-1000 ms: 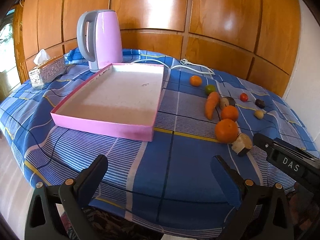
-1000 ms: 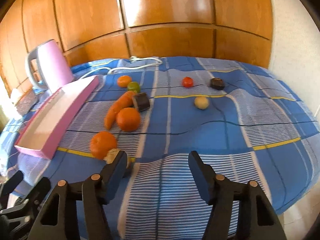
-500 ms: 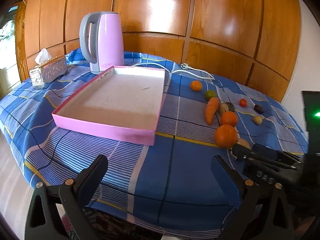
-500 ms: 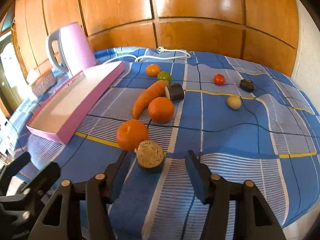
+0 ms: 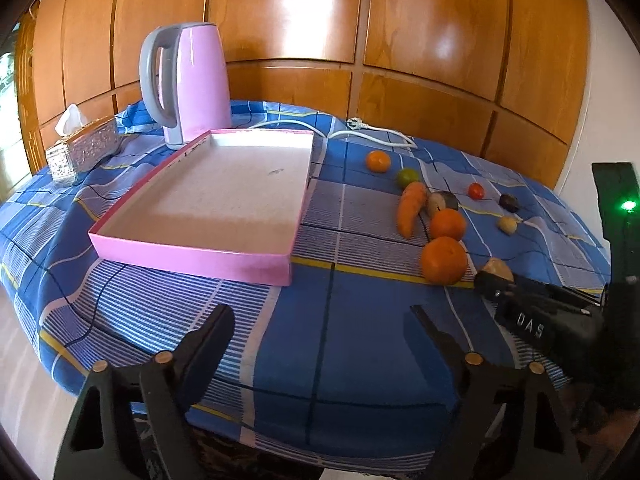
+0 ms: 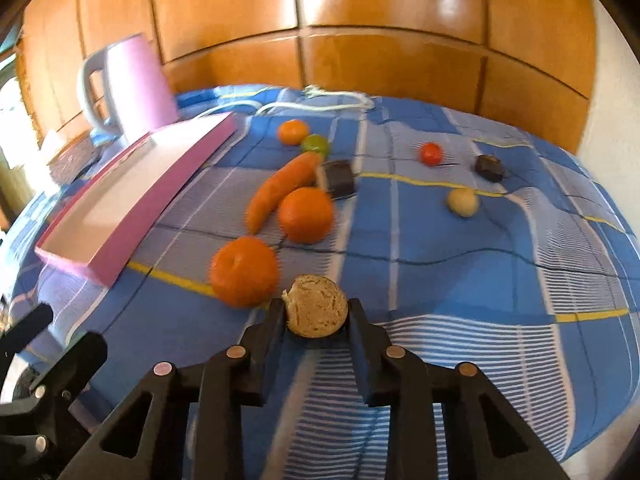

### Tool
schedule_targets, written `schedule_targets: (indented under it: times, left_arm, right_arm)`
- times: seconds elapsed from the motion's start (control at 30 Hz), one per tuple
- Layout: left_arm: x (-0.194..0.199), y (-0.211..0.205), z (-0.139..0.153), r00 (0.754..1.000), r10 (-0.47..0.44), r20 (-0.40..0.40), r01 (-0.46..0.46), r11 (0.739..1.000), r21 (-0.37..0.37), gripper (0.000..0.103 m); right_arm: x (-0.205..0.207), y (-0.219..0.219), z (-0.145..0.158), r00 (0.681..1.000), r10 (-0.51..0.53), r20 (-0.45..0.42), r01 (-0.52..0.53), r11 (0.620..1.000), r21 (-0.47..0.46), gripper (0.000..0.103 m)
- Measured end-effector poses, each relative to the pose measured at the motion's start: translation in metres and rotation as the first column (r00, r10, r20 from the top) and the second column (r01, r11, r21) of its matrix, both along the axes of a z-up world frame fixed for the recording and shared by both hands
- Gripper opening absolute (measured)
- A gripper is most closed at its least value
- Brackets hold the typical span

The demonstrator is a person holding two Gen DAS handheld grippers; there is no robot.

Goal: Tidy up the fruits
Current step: 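Grasp the dark round roll with the beige face using the right gripper, then grasp a mandarin with the left gripper while the right gripper holds the roll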

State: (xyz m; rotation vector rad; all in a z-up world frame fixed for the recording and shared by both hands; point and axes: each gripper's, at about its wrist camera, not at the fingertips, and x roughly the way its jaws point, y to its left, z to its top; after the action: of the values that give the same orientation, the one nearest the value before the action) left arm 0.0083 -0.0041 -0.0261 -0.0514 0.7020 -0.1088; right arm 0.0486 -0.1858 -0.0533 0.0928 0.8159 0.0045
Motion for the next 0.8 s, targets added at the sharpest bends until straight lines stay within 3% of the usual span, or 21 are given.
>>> schedule_targets:
  times: [0.2, 0.37, 0.57, 0.8]
  left_arm:
    - [0.001, -0.002, -0.001, 1.0, -0.011, -0.003, 0.011, 1.0, 0.011, 0.081]
    - [0.003, -0.002, -0.003, 1.0, -0.004, -0.013, 0.005, 1.0, 0.011, 0.081]
    - [0.002, -0.008, -0.004, 0.999, -0.03, -0.017, 0.03, 0.999, 0.029, 0.081]
    - [0.008, -0.012, -0.001, 0.998, -0.062, -0.027, 0.062, 0.998, 0.007, 0.063]
  right_arm:
    - [0.004, -0.007, -0.006, 0.999, -0.024, -0.026, 0.024, 1.0, 0.01, 0.031]
    - [0.005, -0.021, -0.008, 0.999, -0.041, -0.033, 0.045, 0.992, 0.121, 0.031]
    - [0.005, -0.016, -0.008, 0.999, -0.039, -0.021, 0.04, 0.995, 0.089, 0.031]
    - [0.004, -0.018, -0.005, 0.998, -0.054, -0.007, 0.055, 0.996, 0.068, 0.03]
